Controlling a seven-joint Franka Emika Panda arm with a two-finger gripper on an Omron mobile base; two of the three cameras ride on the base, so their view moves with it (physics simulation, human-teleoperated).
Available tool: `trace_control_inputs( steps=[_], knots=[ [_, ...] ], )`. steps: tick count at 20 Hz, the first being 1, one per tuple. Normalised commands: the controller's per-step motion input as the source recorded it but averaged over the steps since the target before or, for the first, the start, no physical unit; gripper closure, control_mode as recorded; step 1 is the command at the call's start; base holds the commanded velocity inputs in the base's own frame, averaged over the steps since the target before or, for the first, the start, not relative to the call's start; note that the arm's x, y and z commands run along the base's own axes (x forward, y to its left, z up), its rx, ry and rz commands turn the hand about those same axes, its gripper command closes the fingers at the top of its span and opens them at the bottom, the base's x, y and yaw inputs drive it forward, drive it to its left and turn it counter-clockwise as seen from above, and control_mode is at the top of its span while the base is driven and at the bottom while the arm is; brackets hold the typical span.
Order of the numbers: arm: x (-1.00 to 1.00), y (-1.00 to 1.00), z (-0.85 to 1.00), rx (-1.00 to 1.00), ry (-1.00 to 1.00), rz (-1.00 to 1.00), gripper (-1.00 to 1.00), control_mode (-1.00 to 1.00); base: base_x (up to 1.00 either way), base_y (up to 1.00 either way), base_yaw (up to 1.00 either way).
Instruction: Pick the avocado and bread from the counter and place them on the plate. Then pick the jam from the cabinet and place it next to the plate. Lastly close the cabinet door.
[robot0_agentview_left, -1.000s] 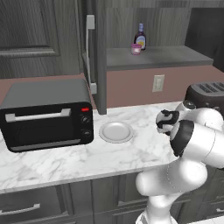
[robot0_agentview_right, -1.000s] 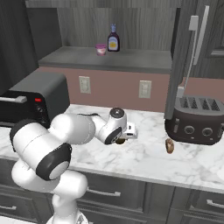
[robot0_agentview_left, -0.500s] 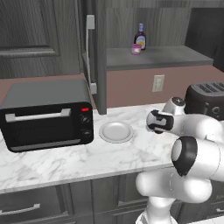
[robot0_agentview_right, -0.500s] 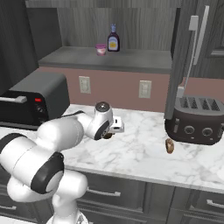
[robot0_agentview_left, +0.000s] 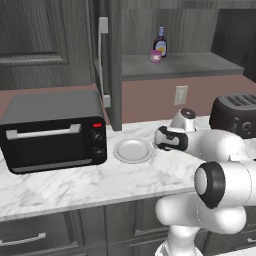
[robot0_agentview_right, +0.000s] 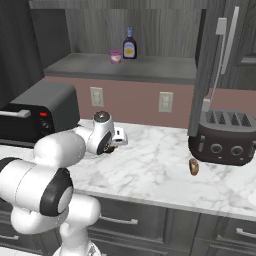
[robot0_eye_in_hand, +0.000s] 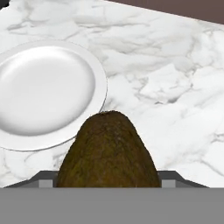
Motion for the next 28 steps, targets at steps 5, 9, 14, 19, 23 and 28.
trace_control_inputs(
  steps=[5, 9, 14, 19, 23, 28],
  knots=[
    [0.27, 0.55, 0.01, 0.0, 0.0, 0.05, 1.0, -1.0, 0.0, 0.0, 0.0],
    [0.28, 0.54, 0.0, 0.0, 0.0, 0.06, 1.0, -1.0, 0.0, 0.0, 0.0],
    [0.17, 0.47, 0.0, 0.0, 0.0, 0.06, 1.0, -1.0, 0.0, 0.0, 0.0],
    [0.11, 0.26, -0.1, 0.0, 0.0, 0.07, 1.0, -1.0, 0.0, 0.0, 0.0],
    [0.13, 0.06, -0.29, 0.0, 0.0, 0.07, 1.0, -1.0, 0.0, 0.0, 0.0],
    [0.19, 0.06, -0.32, 0.0, 0.0, 0.07, 1.0, -1.0, 0.0, 0.0, 0.0]
  ],
)
